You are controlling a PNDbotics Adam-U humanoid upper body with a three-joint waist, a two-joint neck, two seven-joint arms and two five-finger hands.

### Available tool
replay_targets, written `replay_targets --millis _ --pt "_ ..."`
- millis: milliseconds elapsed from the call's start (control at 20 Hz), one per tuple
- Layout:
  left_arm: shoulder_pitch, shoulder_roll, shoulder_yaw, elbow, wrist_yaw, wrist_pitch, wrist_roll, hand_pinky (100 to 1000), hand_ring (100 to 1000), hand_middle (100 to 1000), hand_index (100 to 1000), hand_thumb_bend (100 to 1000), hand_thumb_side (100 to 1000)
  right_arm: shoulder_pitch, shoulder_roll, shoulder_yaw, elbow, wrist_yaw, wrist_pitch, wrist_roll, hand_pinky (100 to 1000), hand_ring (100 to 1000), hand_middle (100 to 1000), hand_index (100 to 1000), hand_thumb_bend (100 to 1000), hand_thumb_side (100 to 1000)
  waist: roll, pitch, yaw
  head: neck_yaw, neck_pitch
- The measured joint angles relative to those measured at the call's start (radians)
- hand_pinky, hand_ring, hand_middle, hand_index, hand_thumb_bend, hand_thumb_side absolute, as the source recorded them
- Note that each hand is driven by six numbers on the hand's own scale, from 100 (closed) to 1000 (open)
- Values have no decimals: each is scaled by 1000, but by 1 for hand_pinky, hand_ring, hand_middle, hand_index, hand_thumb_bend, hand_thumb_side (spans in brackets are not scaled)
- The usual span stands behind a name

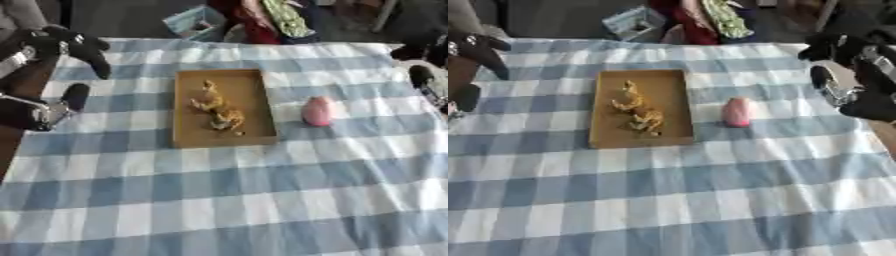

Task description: Pick up objects on the table and place them in the box.

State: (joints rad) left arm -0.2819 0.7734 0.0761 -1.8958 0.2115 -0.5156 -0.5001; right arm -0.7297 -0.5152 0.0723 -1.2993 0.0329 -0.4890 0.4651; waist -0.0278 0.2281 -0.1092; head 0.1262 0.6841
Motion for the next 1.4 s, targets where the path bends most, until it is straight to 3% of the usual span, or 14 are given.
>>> replay_targets --millis 250,500,650,800,1000,1200,1400 --pt "99 -55 53 -77 81 66 9 885 569 571 743 100 571 -76 -13 30 117 69 -59 29 835 843 743 894 100 373 -15 -4 48 -19 1" --pt "158 -116 93 -85 103 78 0 890 567 569 742 100 613 -128 -9 38 241 158 -113 40 835 850 758 903 100 332 -27 -8 99 -37 5" --pt "176 -146 107 -85 104 83 -7 892 564 568 741 100 627 -153 2 37 308 222 -135 29 833 851 762 904 100 239 -30 -13 120 -47 9" --pt "188 -172 113 -85 103 89 -13 895 563 566 741 100 654 -171 20 28 369 292 -155 13 833 853 769 907 100 232 -30 -13 138 -54 10" --pt "206 -201 121 -85 89 99 -24 898 560 564 739 100 683 -189 43 13 439 393 -178 -8 836 860 780 910 100 319 -34 -13 156 -67 19" --pt "219 -221 126 -85 67 102 -27 898 560 564 740 100 689 -198 60 -2 500 495 -193 -21 845 878 801 919 100 490 -36 -13 168 -77 22" --pt "228 -230 132 -85 48 102 -28 900 560 563 740 100 694 -201 70 -19 549 585 -202 -21 847 882 808 920 100 573 -37 -13 173 -82 28"
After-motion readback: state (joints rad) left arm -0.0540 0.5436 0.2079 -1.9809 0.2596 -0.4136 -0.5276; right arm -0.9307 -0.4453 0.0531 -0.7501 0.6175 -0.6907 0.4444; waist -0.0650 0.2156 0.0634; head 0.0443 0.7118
